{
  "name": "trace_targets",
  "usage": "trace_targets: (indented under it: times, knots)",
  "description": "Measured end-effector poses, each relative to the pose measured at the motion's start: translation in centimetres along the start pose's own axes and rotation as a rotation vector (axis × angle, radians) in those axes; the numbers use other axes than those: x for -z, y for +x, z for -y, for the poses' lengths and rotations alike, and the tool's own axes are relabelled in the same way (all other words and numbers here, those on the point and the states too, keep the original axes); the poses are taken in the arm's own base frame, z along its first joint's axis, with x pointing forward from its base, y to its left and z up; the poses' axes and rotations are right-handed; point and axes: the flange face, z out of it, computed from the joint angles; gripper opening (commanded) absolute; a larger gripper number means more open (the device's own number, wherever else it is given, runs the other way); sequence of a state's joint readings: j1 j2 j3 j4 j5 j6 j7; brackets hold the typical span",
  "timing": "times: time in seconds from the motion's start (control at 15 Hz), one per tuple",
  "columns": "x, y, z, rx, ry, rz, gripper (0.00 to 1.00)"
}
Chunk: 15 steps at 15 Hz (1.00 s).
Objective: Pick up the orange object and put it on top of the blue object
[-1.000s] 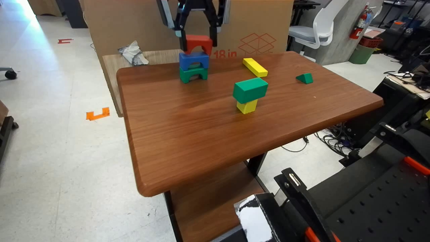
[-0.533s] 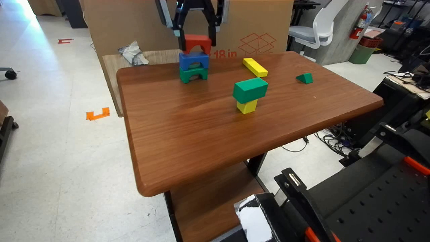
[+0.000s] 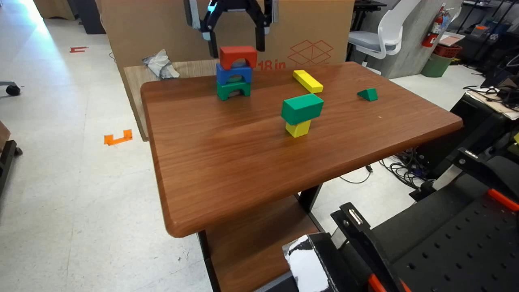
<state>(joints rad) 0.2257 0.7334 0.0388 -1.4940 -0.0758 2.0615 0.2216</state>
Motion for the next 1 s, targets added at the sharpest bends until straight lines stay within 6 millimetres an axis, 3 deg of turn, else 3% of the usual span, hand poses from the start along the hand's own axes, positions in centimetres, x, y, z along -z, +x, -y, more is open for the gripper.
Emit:
trace_targets:
  times: [0.47,0.87,1.0]
  knots:
    - [1.3,0.4,-0.8,-0.066,0.045,0.016,1.0]
    - [6.5,0.3,-7.5,-0.268,0.154,-0.031,1.0]
    - [6.2,0.3,-7.4,-0.265,0.153,-0.027,1.0]
